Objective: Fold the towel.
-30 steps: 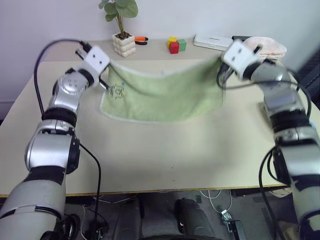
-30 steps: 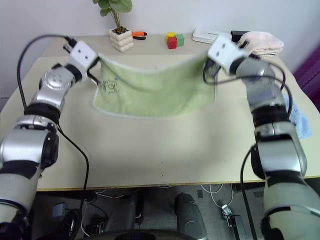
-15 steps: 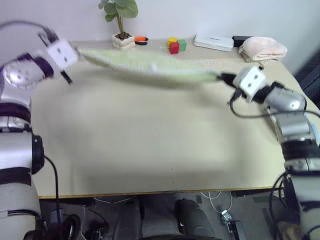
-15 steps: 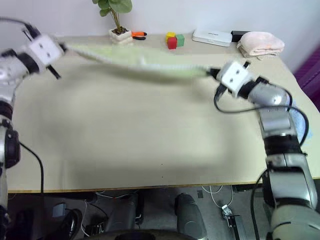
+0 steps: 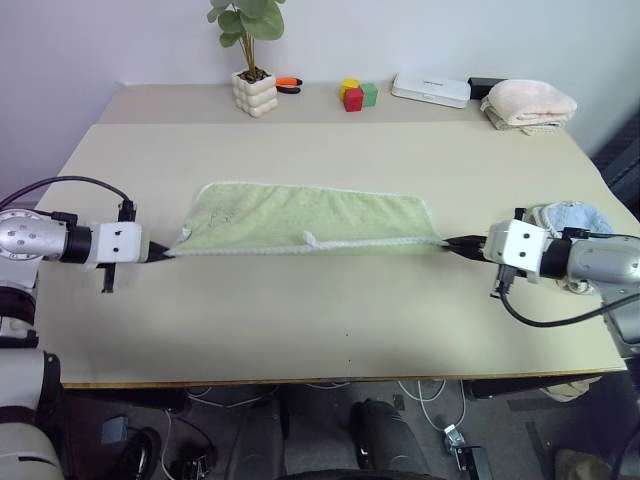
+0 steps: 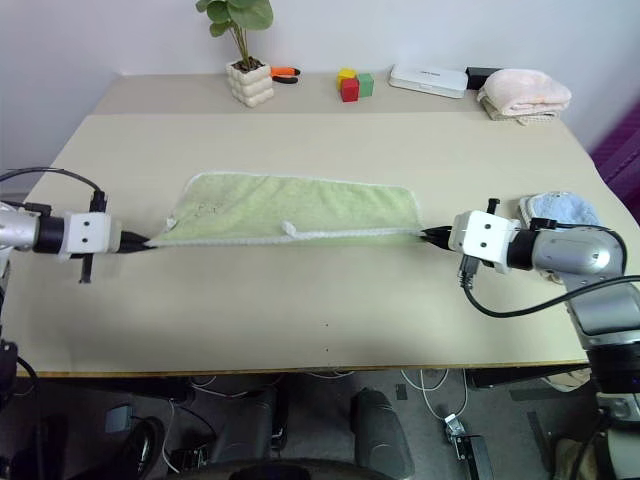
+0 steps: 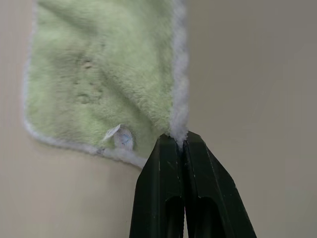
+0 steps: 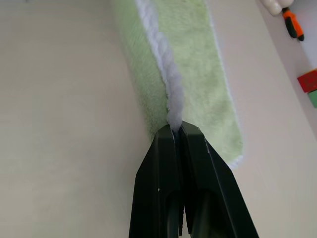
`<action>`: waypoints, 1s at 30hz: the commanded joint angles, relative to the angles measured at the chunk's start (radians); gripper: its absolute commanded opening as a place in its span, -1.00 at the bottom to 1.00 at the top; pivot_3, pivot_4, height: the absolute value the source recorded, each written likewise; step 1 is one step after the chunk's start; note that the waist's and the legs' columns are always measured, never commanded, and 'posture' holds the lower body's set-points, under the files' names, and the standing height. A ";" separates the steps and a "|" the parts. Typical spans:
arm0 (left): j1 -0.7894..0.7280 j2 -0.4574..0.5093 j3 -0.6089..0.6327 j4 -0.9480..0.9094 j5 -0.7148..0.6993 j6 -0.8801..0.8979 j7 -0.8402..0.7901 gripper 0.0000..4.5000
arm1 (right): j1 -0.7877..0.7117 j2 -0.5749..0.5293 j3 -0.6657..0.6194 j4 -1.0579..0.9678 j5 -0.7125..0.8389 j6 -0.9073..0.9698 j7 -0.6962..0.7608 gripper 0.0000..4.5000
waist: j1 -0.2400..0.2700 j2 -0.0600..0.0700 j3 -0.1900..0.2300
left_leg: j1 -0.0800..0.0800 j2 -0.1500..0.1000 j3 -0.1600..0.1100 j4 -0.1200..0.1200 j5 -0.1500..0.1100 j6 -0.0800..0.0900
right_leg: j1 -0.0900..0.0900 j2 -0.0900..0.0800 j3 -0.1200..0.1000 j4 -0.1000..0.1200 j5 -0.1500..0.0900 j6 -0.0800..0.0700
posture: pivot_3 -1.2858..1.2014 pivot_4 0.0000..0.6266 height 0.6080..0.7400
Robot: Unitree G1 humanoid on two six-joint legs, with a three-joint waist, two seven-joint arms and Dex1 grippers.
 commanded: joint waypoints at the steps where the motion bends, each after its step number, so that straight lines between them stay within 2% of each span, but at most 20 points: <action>1: 0.113 0.076 0.033 -0.149 -0.115 0.097 -0.106 -0.99 | 0.065 -0.050 -0.068 -0.084 0.117 0.037 0.102 -1.00 | -0.001 0.000 0.000 | 0.000 0.000 0.000 0.000 0.000 0.000 | 0.000 0.000 0.000 0.000 0.000 0.000 | 0.03 -0.52 1.00; 3: 0.239 0.140 0.013 -0.271 -0.203 0.190 -0.122 -0.99 | 0.122 -0.074 -0.091 -0.135 0.171 0.086 0.148 -1.00 | -0.005 0.000 0.000 | 0.000 0.000 0.000 0.000 -0.001 0.002 | 0.000 0.000 0.000 0.000 0.000 0.000 | 0.03 -0.52 1.00; 9: 0.526 0.247 0.049 -0.503 -0.261 0.264 -0.122 -0.99 | 0.245 -0.123 -0.155 -0.235 0.237 0.165 0.220 -1.00 | -0.011 0.000 0.000 | 0.004 0.001 0.000 0.000 -0.002 0.002 | 0.004 0.000 0.000 0.000 -0.002 -0.004 | 0.03 -0.52 1.00; 12: 0.637 0.273 0.087 -0.583 -0.280 0.294 -0.119 -0.99 | 0.315 -0.144 -0.204 -0.267 0.282 0.219 0.264 -1.00 | -0.014 0.000 0.000 | 0.004 0.001 0.000 0.000 -0.002 0.003 | 0.004 -0.001 0.000 0.000 -0.003 -0.005 | 0.03 -0.52 1.00; 16: 0.724 0.263 0.143 -0.659 -0.288 0.308 -0.090 -0.99 | 0.403 -0.159 -0.250 -0.281 0.279 0.239 0.301 -1.00 | -0.013 0.000 0.000 | 0.005 0.001 0.000 0.000 -0.002 0.003 | 0.005 -0.001 0.000 0.000 -0.005 -0.008 | 0.03 -0.52 1.00; 18: 0.717 0.251 0.153 -0.657 -0.280 0.310 -0.073 -0.99 | 0.403 -0.153 -0.254 -0.282 0.274 0.242 0.295 -1.00 | -0.014 0.000 0.000 | 0.008 0.001 0.000 0.000 -0.002 0.003 | 0.007 -0.001 0.000 0.000 -0.005 -0.009 | 0.03 -0.52 1.00; 22: 0.576 0.209 0.140 -0.539 -0.237 0.269 -0.043 -0.99 | 0.363 -0.155 -0.223 -0.262 0.247 0.234 0.298 -1.00 | -0.013 0.000 0.000 | 0.011 0.001 0.000 0.000 -0.002 0.003 | 0.010 -0.001 0.000 -0.001 -0.006 -0.010 | 0.03 -0.52 1.00; 30: 0.310 0.097 0.089 -0.343 -0.156 0.210 -0.032 -0.99 | 0.118 -0.083 -0.086 -0.100 0.123 0.182 0.208 -1.00 | -0.015 0.000 -0.001 | 0.011 0.001 0.001 0.000 -0.003 0.003 | 0.010 0.000 0.000 -0.001 -0.005 -0.009 | 0.03 -0.52 1.00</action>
